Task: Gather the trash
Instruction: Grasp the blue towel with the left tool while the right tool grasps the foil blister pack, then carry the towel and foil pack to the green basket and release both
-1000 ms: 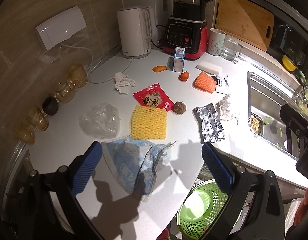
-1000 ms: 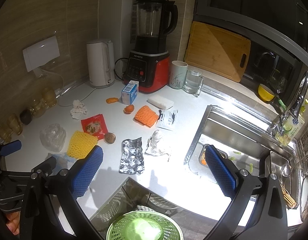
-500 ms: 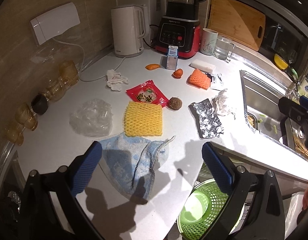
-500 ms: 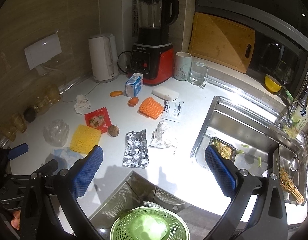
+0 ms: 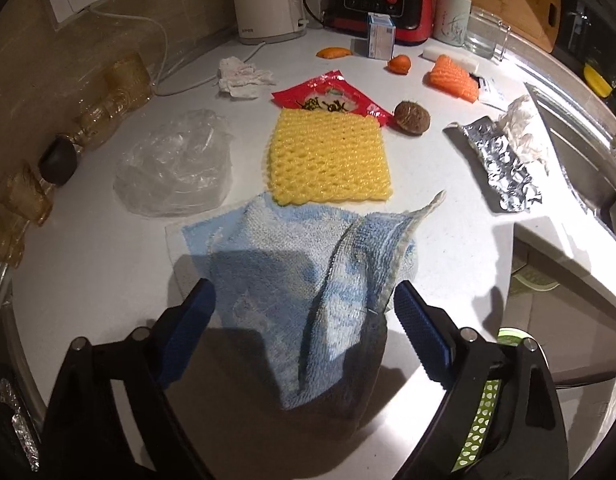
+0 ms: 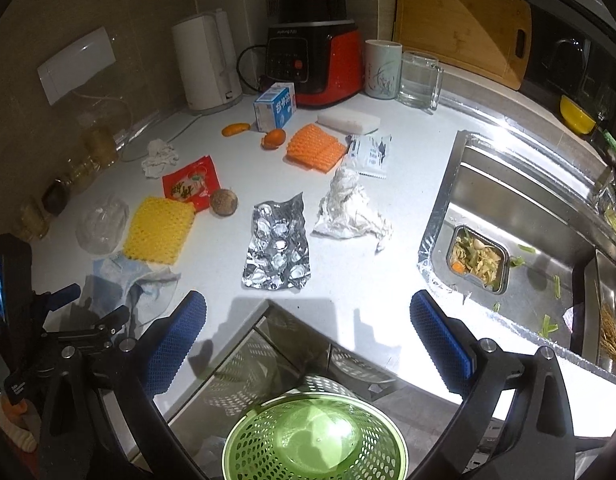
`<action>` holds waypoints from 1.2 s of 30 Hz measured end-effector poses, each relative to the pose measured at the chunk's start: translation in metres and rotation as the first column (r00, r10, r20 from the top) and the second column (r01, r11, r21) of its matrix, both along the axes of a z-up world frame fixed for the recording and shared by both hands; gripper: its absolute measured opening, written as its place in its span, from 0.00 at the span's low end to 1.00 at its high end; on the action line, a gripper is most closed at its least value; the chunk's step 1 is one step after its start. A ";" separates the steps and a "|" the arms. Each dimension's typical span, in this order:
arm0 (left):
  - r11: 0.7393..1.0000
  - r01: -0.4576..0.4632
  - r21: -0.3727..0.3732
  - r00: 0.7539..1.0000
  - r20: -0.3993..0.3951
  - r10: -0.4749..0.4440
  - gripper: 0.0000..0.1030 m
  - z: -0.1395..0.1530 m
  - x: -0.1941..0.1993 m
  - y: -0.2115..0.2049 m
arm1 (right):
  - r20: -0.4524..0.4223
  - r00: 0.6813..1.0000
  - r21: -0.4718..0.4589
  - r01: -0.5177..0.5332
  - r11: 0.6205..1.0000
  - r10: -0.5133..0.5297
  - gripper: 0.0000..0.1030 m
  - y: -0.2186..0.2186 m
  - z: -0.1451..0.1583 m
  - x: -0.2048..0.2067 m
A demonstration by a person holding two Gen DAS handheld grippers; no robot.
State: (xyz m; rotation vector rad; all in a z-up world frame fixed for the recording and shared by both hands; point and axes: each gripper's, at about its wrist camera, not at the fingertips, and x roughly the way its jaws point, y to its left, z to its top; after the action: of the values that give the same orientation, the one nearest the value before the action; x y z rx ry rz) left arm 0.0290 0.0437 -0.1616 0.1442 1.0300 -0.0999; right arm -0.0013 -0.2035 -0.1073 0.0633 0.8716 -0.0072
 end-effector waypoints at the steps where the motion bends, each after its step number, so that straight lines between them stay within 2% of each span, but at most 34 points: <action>1: 1.000 0.007 0.000 1.000 -0.012 -0.007 0.76 -0.006 0.002 -0.002 | -0.008 1.000 0.000 -0.002 1.000 0.002 0.98 0.001 -0.003 0.000; 3: 1.000 0.014 0.001 0.999 -0.037 -0.014 0.72 -0.015 0.006 -0.008 | -0.018 1.000 -0.010 -0.008 1.000 0.008 0.98 0.003 -0.007 0.002; 6: 1.000 0.015 -0.024 1.000 -0.014 -0.016 0.66 -0.016 0.005 -0.012 | -0.026 0.999 -0.021 -0.021 1.000 0.021 0.98 0.006 -0.011 0.009; 9: 0.996 0.034 -0.086 0.999 -0.004 -0.034 0.43 -0.014 0.003 -0.014 | -0.041 0.998 -0.010 -0.037 0.999 0.036 0.98 0.010 -0.018 0.021; 11: 0.996 0.043 -0.084 0.999 0.012 -0.042 0.17 -0.014 0.002 -0.017 | -0.056 0.997 -0.006 -0.046 0.999 0.045 0.98 0.014 -0.025 0.034; 13: 0.994 0.051 -0.093 0.999 0.018 -0.050 0.13 -0.013 0.001 -0.019 | -0.072 0.997 -0.013 -0.043 0.999 0.042 0.98 0.017 -0.033 0.047; 18: 0.976 0.054 -0.211 0.998 0.024 -0.050 0.10 -0.002 -0.006 -0.004 | -0.101 0.994 -0.028 -0.035 0.999 0.032 0.98 0.025 -0.051 0.080; 25: 0.963 0.116 -0.242 0.988 0.129 -0.086 0.10 0.039 -0.025 0.008 | -0.153 0.988 -0.092 -0.018 0.996 0.004 0.98 0.034 -0.072 0.110; 27: 0.961 0.122 -0.249 0.986 0.144 -0.088 0.10 0.046 -0.029 0.013 | -0.163 0.987 -0.102 -0.024 0.995 0.007 0.94 0.036 -0.077 0.113; 32: 0.958 0.114 -0.262 0.985 0.155 -0.075 0.10 0.057 -0.035 0.023 | -0.210 0.977 -0.068 -0.043 0.997 0.028 0.63 0.039 -0.087 0.117; 36: 0.958 0.138 -0.249 0.981 0.170 -0.098 0.10 0.064 -0.042 0.022 | -0.193 0.981 -0.047 -0.044 0.998 0.034 0.62 0.037 -0.087 0.114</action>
State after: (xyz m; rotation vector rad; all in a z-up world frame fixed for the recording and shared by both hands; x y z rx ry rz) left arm -0.0132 0.0659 -0.0979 -0.0260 0.8429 -0.3272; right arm 0.1125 -0.1660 -0.1939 -0.0027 1.0655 0.0008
